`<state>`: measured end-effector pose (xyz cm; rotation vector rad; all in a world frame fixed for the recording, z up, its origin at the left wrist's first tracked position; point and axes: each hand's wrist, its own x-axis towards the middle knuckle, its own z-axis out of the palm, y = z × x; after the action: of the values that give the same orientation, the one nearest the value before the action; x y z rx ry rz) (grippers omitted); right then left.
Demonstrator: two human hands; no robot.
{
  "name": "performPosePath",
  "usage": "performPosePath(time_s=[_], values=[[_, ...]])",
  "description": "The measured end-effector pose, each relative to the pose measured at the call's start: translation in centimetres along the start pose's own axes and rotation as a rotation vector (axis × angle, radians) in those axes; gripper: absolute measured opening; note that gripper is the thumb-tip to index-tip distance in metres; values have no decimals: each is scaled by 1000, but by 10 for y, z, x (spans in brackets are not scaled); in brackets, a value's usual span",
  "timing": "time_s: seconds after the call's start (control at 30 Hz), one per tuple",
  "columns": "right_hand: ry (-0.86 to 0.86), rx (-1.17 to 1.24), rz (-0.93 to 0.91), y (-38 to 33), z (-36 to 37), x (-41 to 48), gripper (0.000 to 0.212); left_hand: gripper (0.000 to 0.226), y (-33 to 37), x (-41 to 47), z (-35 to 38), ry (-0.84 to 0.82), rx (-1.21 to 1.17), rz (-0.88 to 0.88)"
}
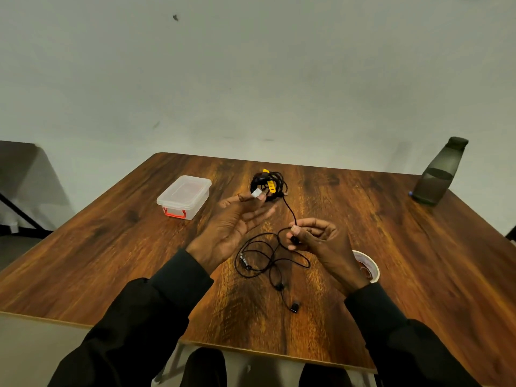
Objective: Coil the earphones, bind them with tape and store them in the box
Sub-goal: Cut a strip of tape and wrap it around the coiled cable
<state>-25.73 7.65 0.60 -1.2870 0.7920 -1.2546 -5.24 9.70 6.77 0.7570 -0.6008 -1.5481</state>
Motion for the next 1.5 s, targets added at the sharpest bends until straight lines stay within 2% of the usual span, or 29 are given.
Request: performPosePath(time_s=[0.13,0.3,0.4,0.5,0.6,0.77,0.93,1.17,1.27,1.5], values=[[84,77,-19,-8,4,3,15,39,-10,0,-5,81,95,-19],[136,52,-32,-15,6,4,13,32,-15,-3,-7,95,96,-27],[198,32,-53,-18,2,5,15,34,-16,-2,-11,105,173,-11],[247,27,-75,-21,-3,6,19,24,-17,-3,-14,97,296,-6],[286,22,-91,-24,-4,11,26,31,-19,-3,-17,89,375,22],[356,11,-99,-25,-11,12,22,22,-18,-7,-20,48,438,31],[353,13,-21,-11,-18,6,28,18,-14,-8,-24,10,440,95],[355,22,16,-4,-23,0,18,24,-10,-10,-30,63,623,236],[266,11,32,-1,-19,-3,11,26,-11,-10,-30,50,648,264],[126,-31,-67,-1,-5,-2,23,29,-18,-12,-27,43,622,224]])
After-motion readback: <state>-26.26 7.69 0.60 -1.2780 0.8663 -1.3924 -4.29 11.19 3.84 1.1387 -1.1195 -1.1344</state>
